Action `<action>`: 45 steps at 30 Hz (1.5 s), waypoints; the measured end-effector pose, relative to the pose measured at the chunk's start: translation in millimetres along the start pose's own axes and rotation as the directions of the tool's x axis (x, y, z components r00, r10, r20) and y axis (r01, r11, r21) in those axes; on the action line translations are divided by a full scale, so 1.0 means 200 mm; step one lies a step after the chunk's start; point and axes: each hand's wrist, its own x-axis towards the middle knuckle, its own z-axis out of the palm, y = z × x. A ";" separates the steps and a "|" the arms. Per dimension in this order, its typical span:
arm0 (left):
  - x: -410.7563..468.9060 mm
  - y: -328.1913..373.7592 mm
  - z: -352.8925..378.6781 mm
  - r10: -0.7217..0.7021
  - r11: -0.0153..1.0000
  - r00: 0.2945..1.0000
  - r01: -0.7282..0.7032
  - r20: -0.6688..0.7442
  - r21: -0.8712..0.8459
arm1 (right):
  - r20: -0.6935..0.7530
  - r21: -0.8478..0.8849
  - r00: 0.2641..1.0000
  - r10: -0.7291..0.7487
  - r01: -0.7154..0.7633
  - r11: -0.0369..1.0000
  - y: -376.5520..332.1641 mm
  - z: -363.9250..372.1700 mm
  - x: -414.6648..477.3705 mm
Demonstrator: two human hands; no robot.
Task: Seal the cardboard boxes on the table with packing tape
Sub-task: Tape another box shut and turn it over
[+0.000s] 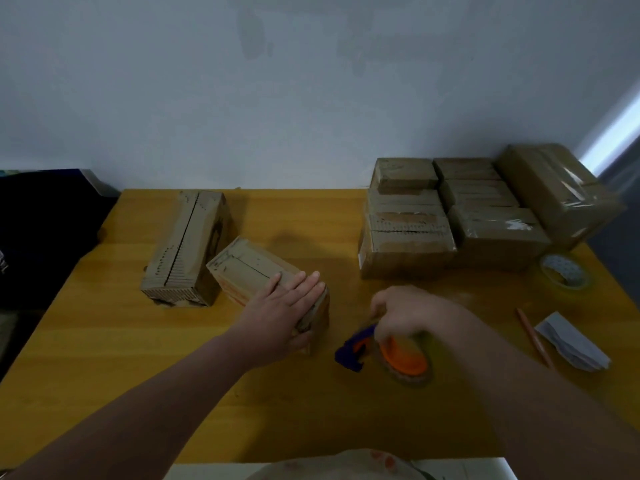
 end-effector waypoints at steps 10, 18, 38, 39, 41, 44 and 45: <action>-0.09 0.00 -0.03 -0.096 0.986 0.995 0.094 -0.009 -0.139 | -0.239 0.450 0.969 0.068 0.049 0.892 0.21 0.05 -0.11; 0.00 0.11 -0.01 -0.330 0.943 0.940 0.332 0.090 -0.003 | -0.409 0.607 0.912 -0.015 0.285 0.742 0.17 0.09 -0.16; -0.06 -0.01 -0.12 -0.296 0.831 0.899 0.075 -0.323 -0.551 | -0.599 0.512 0.779 -0.187 0.552 0.658 0.15 0.09 -0.23; -0.07 0.02 -0.16 -0.446 0.746 0.818 0.117 -0.362 -0.656 | -0.601 0.507 0.774 -0.198 0.561 0.655 0.15 0.09 -0.24; -0.08 0.07 -0.24 -0.636 0.393 0.761 0.178 -0.127 -0.902 | -0.604 0.489 0.767 -0.218 0.572 0.659 0.13 0.09 -0.24; -0.07 0.12 -0.34 -0.462 -0.277 0.799 0.281 0.384 -0.919 | -0.615 0.467 0.747 -0.253 0.603 0.647 0.10 0.09 -0.25; -0.08 0.12 -0.35 -0.397 -0.353 0.807 0.305 0.437 -0.885 | -0.616 0.457 0.741 -0.267 0.613 0.645 0.09 0.09 -0.25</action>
